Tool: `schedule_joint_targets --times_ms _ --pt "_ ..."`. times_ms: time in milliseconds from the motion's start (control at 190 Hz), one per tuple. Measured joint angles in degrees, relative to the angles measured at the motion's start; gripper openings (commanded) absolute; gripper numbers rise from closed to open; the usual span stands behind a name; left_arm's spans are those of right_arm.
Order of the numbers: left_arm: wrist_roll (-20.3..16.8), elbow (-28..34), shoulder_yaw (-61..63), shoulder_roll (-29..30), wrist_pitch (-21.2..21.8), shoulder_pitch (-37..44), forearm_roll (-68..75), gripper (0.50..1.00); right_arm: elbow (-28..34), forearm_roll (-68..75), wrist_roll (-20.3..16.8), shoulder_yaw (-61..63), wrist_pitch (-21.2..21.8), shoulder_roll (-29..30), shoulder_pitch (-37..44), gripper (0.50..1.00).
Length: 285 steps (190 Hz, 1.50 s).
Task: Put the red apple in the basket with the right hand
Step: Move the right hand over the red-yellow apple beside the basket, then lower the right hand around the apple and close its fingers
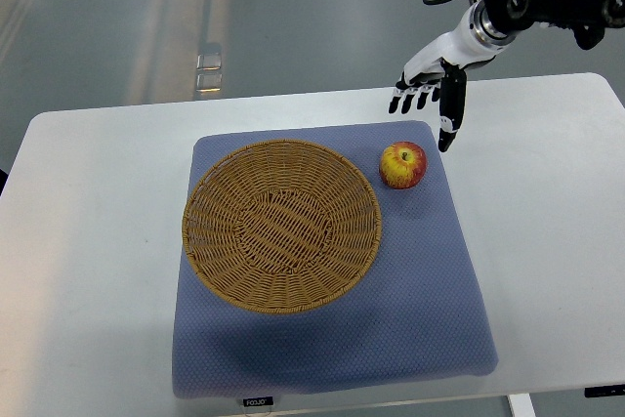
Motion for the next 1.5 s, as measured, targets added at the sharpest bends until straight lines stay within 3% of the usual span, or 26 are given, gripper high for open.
schedule_joint_targets --times_ms 116,337,548,1165,1450,1455,1502 --pt "0.00 0.06 -0.04 0.00 0.00 0.01 0.00 1.000 0.36 -0.25 -0.96 -0.54 -1.95 1.02 -0.32 0.926" --pt "0.00 0.08 -0.05 0.00 0.00 0.01 0.00 1.000 -0.68 5.61 -1.13 -0.12 -13.75 0.95 -5.46 0.921" --pt "0.00 0.14 0.07 0.00 0.00 0.01 0.01 1.000 -1.85 6.32 -0.74 -0.11 -20.54 2.06 -10.83 0.919" --pt "0.00 0.40 0.13 0.00 0.09 0.02 0.01 1.000 -8.84 5.76 -0.50 -0.18 -27.24 6.29 -21.24 0.909" --pt "0.00 0.50 0.08 0.00 0.09 0.03 0.01 1.000 -10.67 5.69 -0.43 -0.29 -27.81 7.73 -23.77 0.870" --pt "0.00 0.50 0.08 0.00 0.09 0.03 0.01 1.000 -10.69 5.69 -0.43 -0.29 -27.82 7.73 -23.80 0.834" --pt "0.00 0.51 0.08 0.00 0.09 0.02 0.01 1.000 -10.86 5.70 -0.43 -0.24 -27.86 7.76 -24.06 0.797"
